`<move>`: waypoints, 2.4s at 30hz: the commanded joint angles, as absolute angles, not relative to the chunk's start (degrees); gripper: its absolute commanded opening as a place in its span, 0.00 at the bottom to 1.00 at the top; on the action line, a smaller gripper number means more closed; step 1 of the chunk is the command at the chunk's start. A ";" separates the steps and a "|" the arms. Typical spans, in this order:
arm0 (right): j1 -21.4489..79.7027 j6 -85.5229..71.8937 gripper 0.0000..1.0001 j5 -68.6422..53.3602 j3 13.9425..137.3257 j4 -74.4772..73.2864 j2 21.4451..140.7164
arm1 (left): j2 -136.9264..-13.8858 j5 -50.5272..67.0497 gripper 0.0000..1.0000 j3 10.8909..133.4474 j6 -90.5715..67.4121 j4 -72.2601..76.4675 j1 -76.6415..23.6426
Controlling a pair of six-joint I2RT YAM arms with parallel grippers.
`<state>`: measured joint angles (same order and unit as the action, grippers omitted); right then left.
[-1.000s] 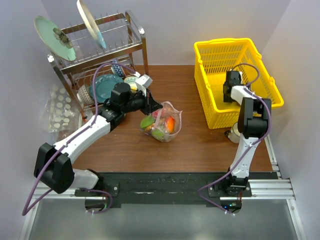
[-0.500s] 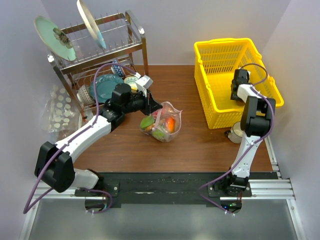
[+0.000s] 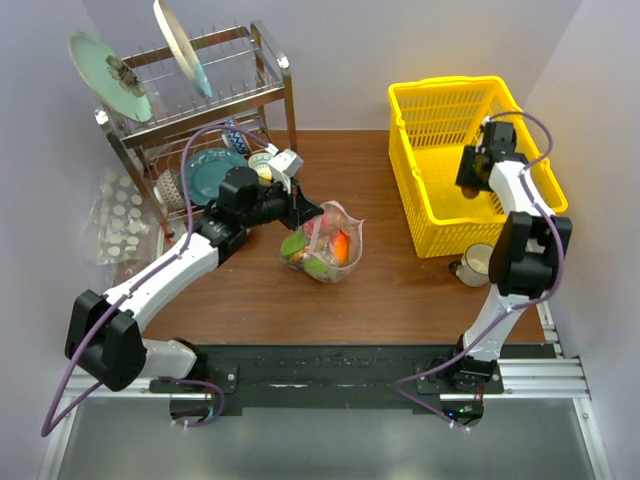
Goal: Place the food in the zip-top bag and seal the zipper
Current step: Pick up the fake fruit from the bin, then place the fake fruit in the zipper food storage bag.
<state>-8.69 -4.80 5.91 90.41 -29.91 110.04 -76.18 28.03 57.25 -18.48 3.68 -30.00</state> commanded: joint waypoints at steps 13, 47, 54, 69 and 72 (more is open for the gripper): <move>-8.18 -18.88 0.32 -39.43 79.47 -22.61 76.13 | -71.89 28.21 0.00 58.36 -17.75 3.43 -30.59; 35.15 -19.08 0.29 -27.61 59.85 -9.66 66.87 | -74.26 25.32 0.00 66.96 -17.31 -9.82 -31.90; 35.42 -16.61 0.38 -14.69 62.05 -10.28 69.78 | -77.08 22.68 0.00 77.69 -18.10 -22.14 -33.31; 35.59 -17.58 0.99 -16.87 65.04 -13.09 63.73 | -76.03 20.13 0.00 80.07 -18.54 -26.72 -34.28; 35.51 -19.59 0.99 -15.65 63.21 -12.57 59.42 | -75.85 20.13 0.00 79.72 -18.72 -26.37 -34.28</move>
